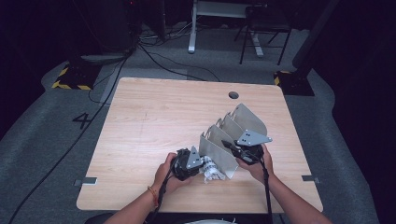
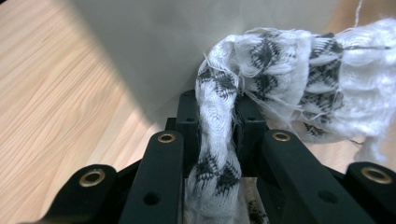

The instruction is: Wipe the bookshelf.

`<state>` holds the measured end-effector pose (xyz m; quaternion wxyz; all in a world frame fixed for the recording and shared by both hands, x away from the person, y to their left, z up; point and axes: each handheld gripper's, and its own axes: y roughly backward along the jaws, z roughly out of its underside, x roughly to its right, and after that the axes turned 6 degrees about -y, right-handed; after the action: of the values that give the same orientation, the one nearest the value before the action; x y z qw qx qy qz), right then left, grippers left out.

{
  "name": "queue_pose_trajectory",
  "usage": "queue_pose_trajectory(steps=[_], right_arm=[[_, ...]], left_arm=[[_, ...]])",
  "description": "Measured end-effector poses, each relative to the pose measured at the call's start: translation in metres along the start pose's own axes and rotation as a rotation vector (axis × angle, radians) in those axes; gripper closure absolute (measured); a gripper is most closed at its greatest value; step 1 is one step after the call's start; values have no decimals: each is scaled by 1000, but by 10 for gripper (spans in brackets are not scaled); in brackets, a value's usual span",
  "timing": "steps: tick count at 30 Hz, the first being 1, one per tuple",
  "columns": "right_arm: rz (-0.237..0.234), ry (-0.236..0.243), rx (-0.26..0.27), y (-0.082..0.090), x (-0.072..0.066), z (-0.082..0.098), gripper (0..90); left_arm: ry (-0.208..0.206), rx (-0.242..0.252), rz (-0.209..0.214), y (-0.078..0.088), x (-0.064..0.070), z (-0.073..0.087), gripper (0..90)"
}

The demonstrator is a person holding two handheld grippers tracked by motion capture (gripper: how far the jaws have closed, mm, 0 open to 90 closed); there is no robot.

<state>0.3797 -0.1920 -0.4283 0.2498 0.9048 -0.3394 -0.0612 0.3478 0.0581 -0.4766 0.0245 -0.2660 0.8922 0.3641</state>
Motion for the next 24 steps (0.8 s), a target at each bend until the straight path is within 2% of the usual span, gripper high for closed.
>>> queue_pose_trajectory(steps=[5, 9, 18, 20, 24], right_arm=[[5, -3, -1, 1, 2, 0, 877], [5, -5, -1, 1, 3, 1, 877], [2, -11, 1, 1, 4, 1, 878], [3, -11, 4, 1, 3, 2, 878], [-3, -11, 4, 2, 4, 2, 878]], left_arm=[[49, -13, -32, 0, -13, 9, 766], [60, 24, -78, 9, -17, 7, 771], [77, 222, -166, 45, -18, -17, 775], [88, 275, -171, 53, -18, -24, 776], [94, 343, -170, 63, -17, -33, 776]])
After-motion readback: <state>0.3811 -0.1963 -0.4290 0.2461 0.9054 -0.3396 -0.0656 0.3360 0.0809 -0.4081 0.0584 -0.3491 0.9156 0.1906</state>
